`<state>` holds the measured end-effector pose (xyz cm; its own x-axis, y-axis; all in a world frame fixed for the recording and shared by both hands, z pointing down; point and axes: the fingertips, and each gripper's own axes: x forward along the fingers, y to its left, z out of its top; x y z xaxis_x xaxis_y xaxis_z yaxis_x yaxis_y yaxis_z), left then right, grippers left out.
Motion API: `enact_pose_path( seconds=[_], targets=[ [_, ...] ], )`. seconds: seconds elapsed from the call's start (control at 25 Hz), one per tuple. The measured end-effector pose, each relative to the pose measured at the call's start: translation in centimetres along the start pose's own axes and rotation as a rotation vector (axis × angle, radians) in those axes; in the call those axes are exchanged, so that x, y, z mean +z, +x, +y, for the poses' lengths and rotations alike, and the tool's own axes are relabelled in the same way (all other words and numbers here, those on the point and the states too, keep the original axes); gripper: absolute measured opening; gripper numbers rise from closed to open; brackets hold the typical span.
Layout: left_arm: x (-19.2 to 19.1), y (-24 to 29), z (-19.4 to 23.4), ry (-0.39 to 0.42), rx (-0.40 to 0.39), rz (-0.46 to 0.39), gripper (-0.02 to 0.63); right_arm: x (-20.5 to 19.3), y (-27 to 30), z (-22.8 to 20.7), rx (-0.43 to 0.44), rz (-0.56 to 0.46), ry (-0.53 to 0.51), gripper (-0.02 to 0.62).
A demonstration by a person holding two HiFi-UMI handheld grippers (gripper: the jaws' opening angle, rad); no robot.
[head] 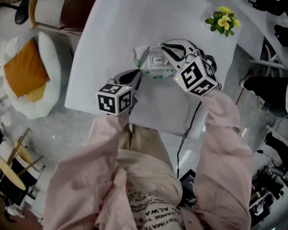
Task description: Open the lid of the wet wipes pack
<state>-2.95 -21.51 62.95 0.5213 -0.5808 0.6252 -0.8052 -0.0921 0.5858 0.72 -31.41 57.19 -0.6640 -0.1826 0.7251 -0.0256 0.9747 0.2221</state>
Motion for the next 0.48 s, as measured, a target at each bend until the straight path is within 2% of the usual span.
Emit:
enact_pose_path(
  seconds=[0.48],
  targets=[
    [0.0,0.2,0.0,-0.013,0.006,-0.006,0.000,-0.9,2.2,-2.0,-0.045,-0.010,0.090,0.032]
  ],
)
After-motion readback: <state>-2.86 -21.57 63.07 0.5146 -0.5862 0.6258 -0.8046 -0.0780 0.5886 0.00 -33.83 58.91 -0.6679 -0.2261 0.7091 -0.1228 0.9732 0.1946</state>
